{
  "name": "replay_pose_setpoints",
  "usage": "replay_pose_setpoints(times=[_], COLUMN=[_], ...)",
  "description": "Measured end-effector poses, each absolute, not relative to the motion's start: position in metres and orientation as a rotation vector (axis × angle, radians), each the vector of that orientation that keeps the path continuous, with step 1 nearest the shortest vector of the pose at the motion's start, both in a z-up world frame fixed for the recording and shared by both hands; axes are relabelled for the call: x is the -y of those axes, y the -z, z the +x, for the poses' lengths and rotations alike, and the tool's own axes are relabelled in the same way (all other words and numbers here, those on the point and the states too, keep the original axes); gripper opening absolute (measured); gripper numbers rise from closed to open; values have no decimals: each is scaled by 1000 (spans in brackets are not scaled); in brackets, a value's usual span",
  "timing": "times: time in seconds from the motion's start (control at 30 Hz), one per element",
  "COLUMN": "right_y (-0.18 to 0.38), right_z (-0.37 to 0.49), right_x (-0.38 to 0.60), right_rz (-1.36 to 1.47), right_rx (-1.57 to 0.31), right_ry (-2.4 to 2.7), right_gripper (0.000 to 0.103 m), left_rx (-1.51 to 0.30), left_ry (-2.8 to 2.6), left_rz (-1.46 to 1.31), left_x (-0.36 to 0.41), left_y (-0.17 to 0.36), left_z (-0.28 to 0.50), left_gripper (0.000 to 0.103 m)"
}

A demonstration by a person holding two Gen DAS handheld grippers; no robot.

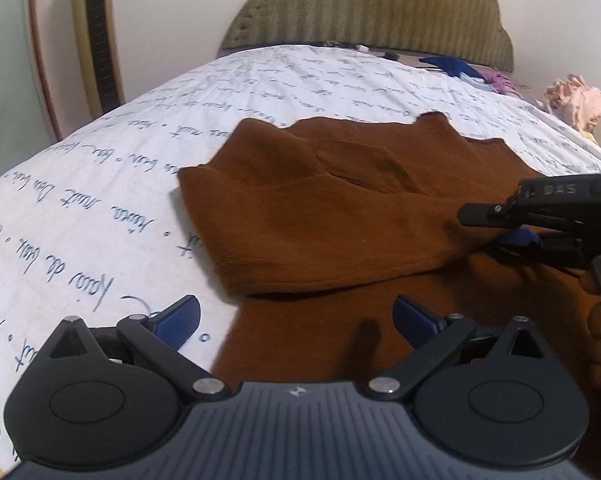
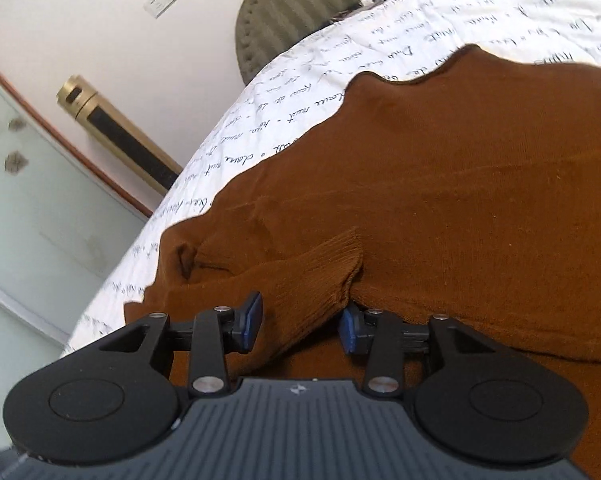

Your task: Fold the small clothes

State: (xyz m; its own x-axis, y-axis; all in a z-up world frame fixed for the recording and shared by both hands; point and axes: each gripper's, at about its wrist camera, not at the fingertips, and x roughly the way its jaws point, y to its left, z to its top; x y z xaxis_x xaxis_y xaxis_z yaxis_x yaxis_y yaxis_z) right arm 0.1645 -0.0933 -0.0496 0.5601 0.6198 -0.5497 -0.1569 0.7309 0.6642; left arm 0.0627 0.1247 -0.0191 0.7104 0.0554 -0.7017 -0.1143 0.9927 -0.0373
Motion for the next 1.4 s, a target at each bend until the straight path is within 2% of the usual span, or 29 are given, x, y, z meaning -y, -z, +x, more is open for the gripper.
replay_pose_setpoints(times=[0.07,0.63,0.97,1.0,1.07,1.1,1.13,1.27,1.4], right_y=[47,-10,-18,-15,-2,7,16,44,49], right_z=[166,164,163,165,172,177,181,187,190], right_x=[91,74,81,86,102,110,117,127,119], right_rz=[591,387,378,401,470,508,538,594,595], right_rx=[-865,-716,-683,-689,-724,-749,-776,-862,-873], right_ry=[-477,-500,-493,-472,-418,-392,-380,-396,-447], right_gripper=[13,13,12,14,41,65,71,70,70], left_rx=[-784,-768,-761,-760,-762,-762,-762,-768,-779], left_ry=[-74,-111,-134,-135,-134,-131,-127,-128,-128], left_rz=[-85,34,53,53,49,46,43,49,48], left_x=[-122,-90,-90,-90,-91,-90,-90,-88,-86], left_y=[19,21,20,20,20,20,20,23,27], left_z=[66,93,98,97,95,94,93,95,97], left_gripper=[103,103,103,103,103,103,103,103,103])
